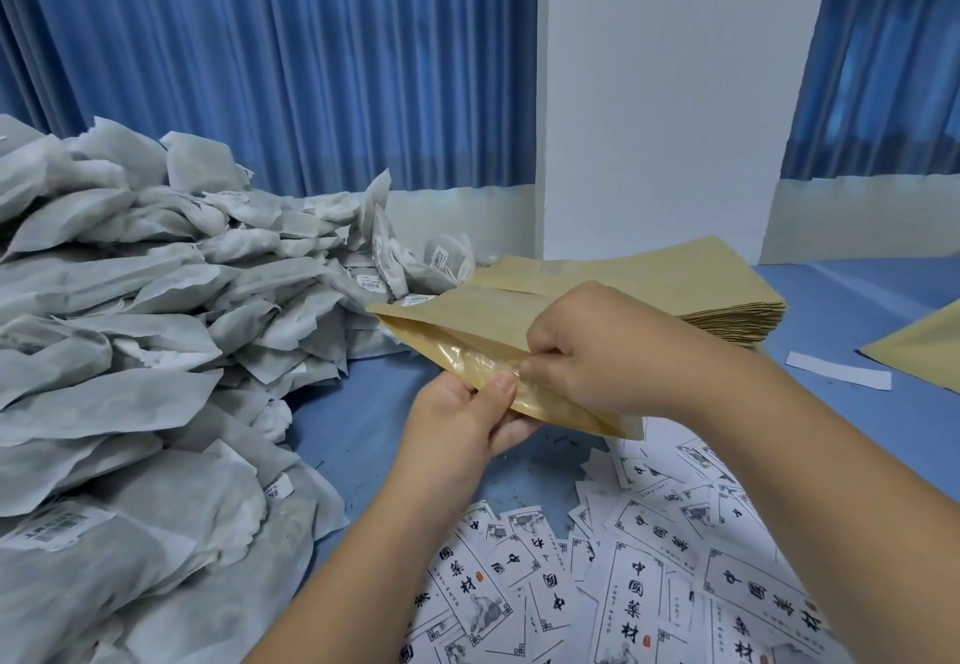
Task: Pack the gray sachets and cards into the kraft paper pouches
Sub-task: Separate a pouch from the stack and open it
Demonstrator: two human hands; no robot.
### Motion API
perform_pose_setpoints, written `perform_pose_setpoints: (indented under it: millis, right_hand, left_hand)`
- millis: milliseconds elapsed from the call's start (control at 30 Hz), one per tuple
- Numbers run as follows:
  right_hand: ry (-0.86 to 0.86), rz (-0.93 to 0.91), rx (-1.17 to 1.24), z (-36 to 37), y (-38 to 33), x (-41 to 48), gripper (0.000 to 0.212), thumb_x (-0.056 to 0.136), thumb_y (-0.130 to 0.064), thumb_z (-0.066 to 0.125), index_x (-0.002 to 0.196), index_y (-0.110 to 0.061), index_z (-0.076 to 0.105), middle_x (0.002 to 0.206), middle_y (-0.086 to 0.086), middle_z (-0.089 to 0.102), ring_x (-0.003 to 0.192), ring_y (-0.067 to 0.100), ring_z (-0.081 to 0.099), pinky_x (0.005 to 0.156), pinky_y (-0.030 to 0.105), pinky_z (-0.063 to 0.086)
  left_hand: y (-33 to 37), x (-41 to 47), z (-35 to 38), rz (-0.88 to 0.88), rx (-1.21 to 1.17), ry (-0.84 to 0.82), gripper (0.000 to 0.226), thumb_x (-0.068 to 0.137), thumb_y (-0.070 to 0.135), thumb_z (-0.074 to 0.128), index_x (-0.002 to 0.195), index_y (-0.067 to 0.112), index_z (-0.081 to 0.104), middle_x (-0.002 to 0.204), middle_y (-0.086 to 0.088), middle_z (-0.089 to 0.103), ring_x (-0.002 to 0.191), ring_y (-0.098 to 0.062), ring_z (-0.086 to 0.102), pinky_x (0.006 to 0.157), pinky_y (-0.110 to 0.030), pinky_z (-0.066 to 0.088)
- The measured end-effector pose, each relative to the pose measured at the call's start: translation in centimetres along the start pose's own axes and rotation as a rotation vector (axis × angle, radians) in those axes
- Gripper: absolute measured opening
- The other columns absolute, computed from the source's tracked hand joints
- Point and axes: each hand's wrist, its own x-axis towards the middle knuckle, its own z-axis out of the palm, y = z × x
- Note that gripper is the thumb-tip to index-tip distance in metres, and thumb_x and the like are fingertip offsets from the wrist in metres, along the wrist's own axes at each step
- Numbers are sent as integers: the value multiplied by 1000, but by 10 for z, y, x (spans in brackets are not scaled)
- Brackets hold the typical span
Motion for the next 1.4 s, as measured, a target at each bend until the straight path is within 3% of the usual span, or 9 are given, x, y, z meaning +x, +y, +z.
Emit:
perform_pose_setpoints:
  millis: [233,367,567,633,733,933,1100,1300,1400]
  right_hand:
    - [-27,23,71,-1,6,-1,44,88,-24,61,50,-12,41,53,3,39,52,18,35,51,32,32]
    - [-45,35,106,-4,10,-2,34,88,-25,63,61,-5,57,58,6,47,54,17,39,53,31,35]
    - [-39,-24,35,-7,3,-4,31,88,-29,59,65,-7,62,61,8,55,56,18,43,54,34,40]
    - [-18,-67,15,-7,-1,-3,34,89,-29,58,58,-13,55,63,6,56,58,18,47,57,34,40]
    - [-16,-98,42,-6,-1,-1,40,90,-30,58,53,-22,46,63,1,54,60,16,49,59,34,42]
    - [-54,-38,325,-7,14,-4,36,90,-32,62,58,-20,52,55,-9,47,52,5,39,54,27,36]
    - [-120,20,360,-2,9,-4,49,66,-67,63,67,-19,53,54,-11,52,48,3,49,50,23,44]
    - [-323,48,593,-3,14,-5,26,81,-45,71,65,-25,66,56,-9,50,53,7,46,50,19,37]
    - [-288,48,660,-3,14,-6,39,75,-52,69,74,-13,68,65,-1,51,63,13,44,63,27,34]
  left_hand:
    - [-3,2,-1,-3,14,-9,19,89,21,58,90,6,69,93,-20,53,92,-33,41,87,-38,50]
    - [-3,0,2,-12,8,-21,20,87,24,59,91,10,73,96,-21,47,93,-33,39,87,-39,49]
    - [8,-5,5,-55,-38,-13,17,83,22,67,91,10,76,97,-19,73,94,-32,71,75,-32,58]
    - [12,-6,8,-45,-18,12,32,81,37,73,96,8,72,93,-17,73,87,-32,72,69,-33,58]
    - [16,-7,9,-25,82,25,54,72,53,64,99,7,68,89,-16,74,79,-29,73,62,-31,58]
    - [25,-5,1,-56,70,-71,40,83,31,59,103,-3,63,76,-10,68,62,-16,64,50,-22,51]
    - [25,-7,4,-15,45,-49,13,94,9,50,89,4,62,72,-5,62,62,-12,55,55,-22,46]
    - [25,-8,5,18,83,-83,21,82,26,60,87,7,68,79,-5,65,74,-14,57,68,-25,45]
    - [26,-8,2,39,89,-70,23,86,24,62,92,4,72,92,-11,71,85,-23,64,77,-27,52]
